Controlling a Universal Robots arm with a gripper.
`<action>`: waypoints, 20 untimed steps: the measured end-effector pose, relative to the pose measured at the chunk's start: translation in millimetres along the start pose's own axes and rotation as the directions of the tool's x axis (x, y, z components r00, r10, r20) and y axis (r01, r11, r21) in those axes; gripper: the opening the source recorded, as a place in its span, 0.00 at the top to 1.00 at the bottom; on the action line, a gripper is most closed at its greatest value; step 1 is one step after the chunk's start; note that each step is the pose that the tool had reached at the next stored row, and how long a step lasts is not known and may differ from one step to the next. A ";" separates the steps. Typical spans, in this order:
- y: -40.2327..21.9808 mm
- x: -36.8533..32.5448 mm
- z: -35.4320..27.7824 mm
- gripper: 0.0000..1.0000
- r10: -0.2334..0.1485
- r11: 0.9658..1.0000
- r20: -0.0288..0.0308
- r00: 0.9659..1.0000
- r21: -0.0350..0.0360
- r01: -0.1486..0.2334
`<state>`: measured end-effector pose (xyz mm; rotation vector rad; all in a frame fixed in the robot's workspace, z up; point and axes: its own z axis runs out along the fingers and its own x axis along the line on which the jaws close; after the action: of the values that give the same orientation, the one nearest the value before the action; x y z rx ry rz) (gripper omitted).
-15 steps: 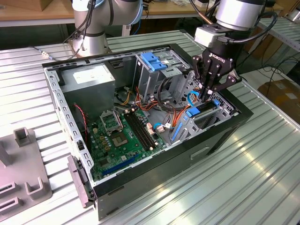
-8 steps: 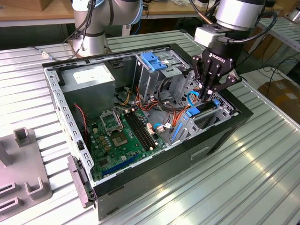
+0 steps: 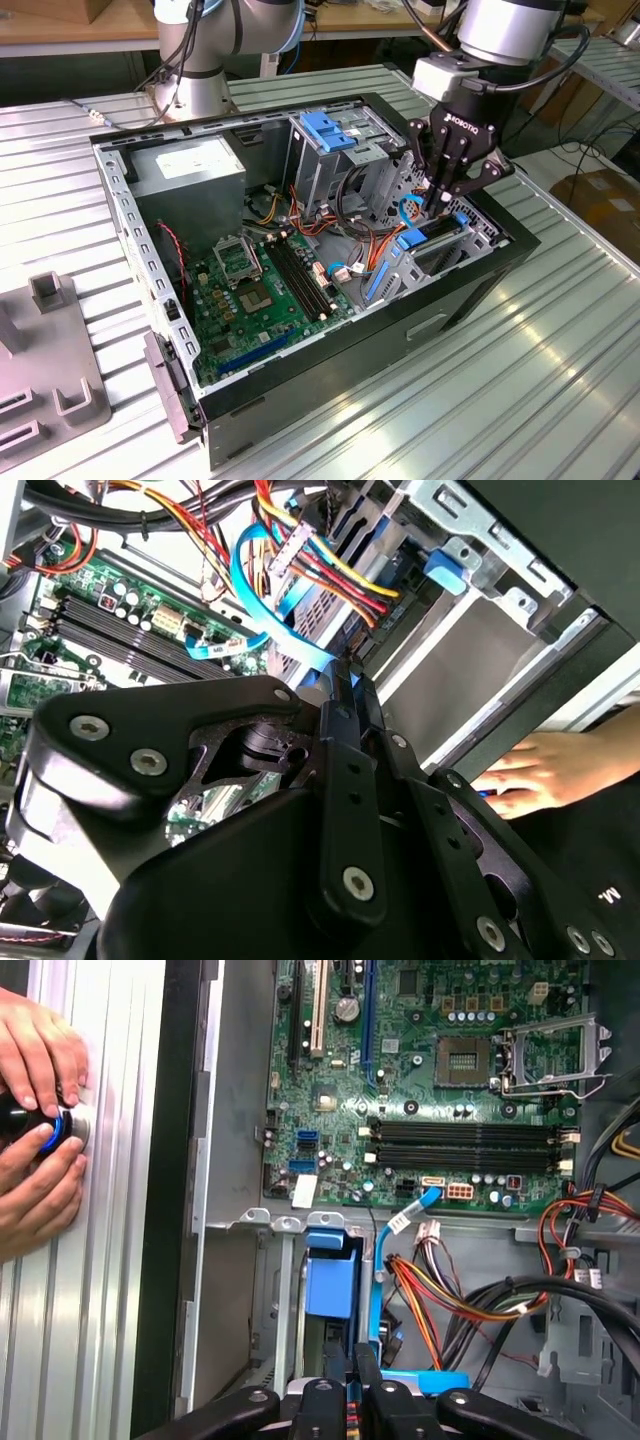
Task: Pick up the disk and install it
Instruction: 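Insert the second disk wire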
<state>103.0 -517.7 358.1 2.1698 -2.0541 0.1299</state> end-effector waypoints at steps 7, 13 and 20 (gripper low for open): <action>4.4 2.8 1.8 0.84 0.005 0.999 0.031 1.000 0.043 -0.006; 13.3 9.3 5.9 0.84 0.010 0.996 0.048 0.999 0.093 -0.015; 15.7 19.1 9.5 0.84 0.011 0.992 0.093 0.996 0.121 -0.022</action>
<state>88.1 -538.8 352.7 2.2703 -2.1679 0.1653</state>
